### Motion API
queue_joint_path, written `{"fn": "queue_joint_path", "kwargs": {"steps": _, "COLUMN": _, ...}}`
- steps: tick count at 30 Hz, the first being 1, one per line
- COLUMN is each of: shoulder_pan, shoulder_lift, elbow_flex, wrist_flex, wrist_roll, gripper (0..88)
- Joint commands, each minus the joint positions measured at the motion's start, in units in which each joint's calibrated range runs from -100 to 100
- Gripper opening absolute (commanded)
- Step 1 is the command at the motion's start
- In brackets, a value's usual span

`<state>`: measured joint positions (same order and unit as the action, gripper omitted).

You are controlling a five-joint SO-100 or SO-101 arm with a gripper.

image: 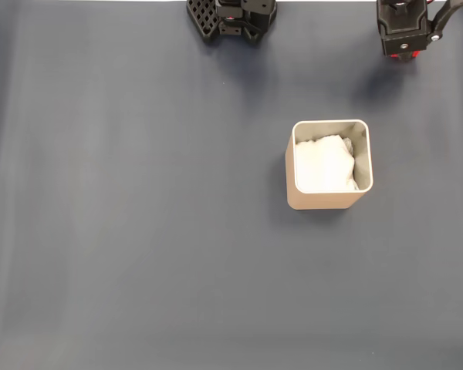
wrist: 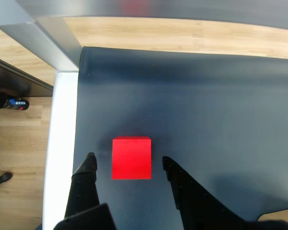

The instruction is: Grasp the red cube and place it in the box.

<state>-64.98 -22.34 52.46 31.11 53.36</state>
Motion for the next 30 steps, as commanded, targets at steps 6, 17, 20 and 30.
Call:
{"fn": "queue_joint_path", "kwargs": {"steps": 6, "shoulder_pan": 0.4, "shoulder_lift": 0.4, "elbow_flex": -0.9, "wrist_flex": -1.0, "wrist_roll": 0.6, "gripper": 25.5}}
{"fn": "queue_joint_path", "kwargs": {"steps": 17, "shoulder_pan": 0.2, "shoulder_lift": 1.2, "elbow_flex": -0.4, "wrist_flex": -1.0, "wrist_roll": 2.1, "gripper": 1.0}}
{"fn": "queue_joint_path", "kwargs": {"steps": 20, "shoulder_pan": 0.0, "shoulder_lift": 1.1, "elbow_flex": -0.5, "wrist_flex": -0.7, "wrist_roll": 2.0, "gripper": 0.8}}
{"fn": "queue_joint_path", "kwargs": {"steps": 30, "shoulder_pan": 0.3, "shoulder_lift": -1.8, "elbow_flex": -2.4, "wrist_flex": 3.4, "wrist_roll": 1.1, "gripper": 0.7}}
